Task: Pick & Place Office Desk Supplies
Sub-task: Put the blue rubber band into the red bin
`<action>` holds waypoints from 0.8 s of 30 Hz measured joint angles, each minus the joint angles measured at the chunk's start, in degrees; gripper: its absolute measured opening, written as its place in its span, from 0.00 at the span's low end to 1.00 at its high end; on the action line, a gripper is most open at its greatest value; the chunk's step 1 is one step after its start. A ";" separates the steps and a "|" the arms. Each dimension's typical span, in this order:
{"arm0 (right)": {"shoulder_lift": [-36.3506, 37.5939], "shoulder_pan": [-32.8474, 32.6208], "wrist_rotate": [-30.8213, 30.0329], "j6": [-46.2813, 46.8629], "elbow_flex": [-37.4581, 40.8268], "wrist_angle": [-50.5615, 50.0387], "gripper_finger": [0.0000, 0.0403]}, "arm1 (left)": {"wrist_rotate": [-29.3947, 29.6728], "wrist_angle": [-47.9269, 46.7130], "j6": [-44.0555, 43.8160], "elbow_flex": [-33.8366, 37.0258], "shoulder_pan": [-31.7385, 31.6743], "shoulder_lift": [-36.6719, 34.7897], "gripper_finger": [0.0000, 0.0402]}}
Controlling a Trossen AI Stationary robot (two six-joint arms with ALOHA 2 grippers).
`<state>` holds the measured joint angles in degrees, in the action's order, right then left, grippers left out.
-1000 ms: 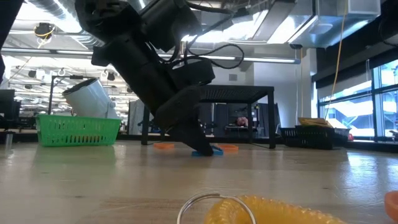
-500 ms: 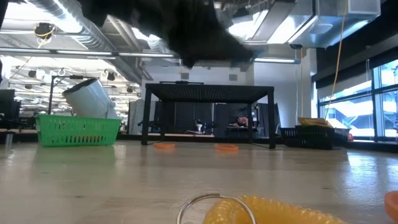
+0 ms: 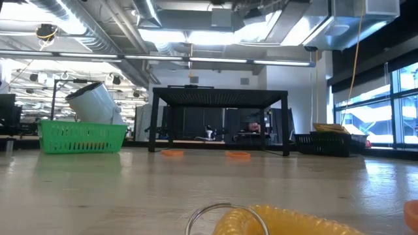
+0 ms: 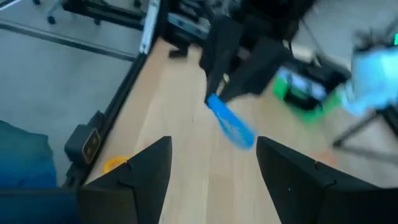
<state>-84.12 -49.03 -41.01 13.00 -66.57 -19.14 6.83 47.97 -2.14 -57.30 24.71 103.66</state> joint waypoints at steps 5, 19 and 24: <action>-4.15 1.48 2.87 -12.47 0.01 8.39 0.59 | -3.41 1.89 -0.04 -0.02 0.02 0.00 0.01; -8.98 4.37 -0.58 -17.95 0.04 17.62 0.59 | -5.03 1.72 -0.10 -0.02 0.00 0.00 0.02; -8.98 4.36 -0.58 -17.95 0.04 17.88 0.59 | -4.85 1.76 -0.26 -0.02 0.00 -0.02 0.02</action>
<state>-93.10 -44.66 -41.58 -4.95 -66.52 -1.26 1.98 49.74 -2.40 -57.32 24.71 103.63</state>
